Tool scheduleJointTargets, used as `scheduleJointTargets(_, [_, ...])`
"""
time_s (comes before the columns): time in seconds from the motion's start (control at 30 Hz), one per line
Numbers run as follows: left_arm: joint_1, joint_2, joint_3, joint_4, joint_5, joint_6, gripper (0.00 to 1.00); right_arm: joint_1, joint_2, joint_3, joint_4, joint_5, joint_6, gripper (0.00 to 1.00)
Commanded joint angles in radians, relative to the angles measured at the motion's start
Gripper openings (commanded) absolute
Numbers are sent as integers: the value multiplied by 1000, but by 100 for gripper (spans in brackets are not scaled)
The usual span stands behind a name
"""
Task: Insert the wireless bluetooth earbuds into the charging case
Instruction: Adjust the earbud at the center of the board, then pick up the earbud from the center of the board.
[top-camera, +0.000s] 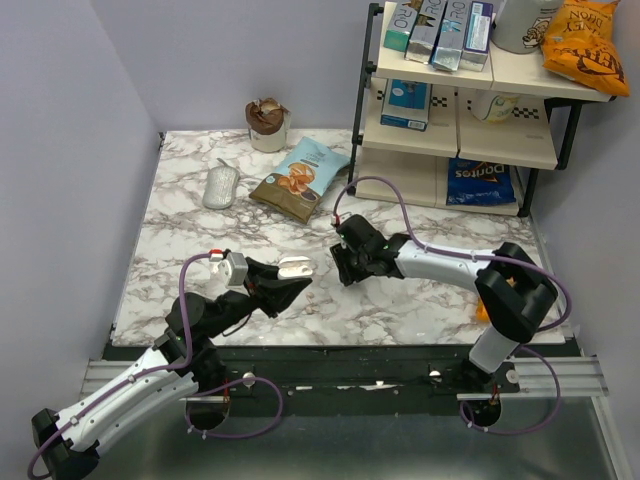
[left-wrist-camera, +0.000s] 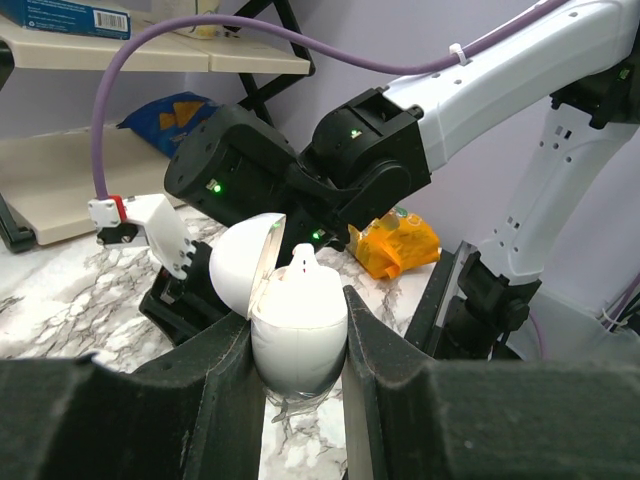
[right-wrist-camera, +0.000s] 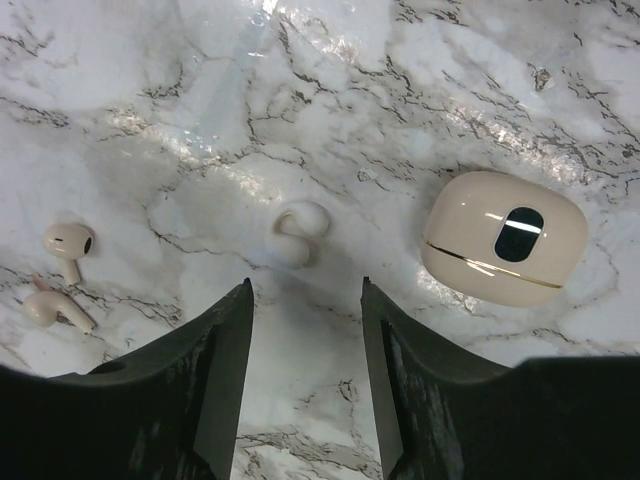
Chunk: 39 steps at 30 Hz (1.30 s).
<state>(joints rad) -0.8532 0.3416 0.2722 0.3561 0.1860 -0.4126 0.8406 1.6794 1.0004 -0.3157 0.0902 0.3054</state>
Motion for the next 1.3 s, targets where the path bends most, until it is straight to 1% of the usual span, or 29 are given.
scheduleJointTargets(0.0, [-6, -1, -8, 7, -20, -2, 0, 9, 28, 84, -19, -27, 9, 53])
scheduleJointTargets(0.2, [-7, -13, -8, -2, -23, 1, 0, 41, 98, 150, -31, -44, 15, 53])
scheduleJointTargets(0.43, [-10, -19, -7, -12, -29, 3, 0, 41, 138, 164, -48, -29, 28, 53])
scheduleJointTargets(1.03, [-14, -6, -4, -8, -31, 6, 0, 41, 118, 84, -54, 34, 43, 53])
scheduleJointTargets(1.27, [-14, -4, -4, -5, -31, 6, 0, 40, 114, 80, -52, 54, 46, 52])
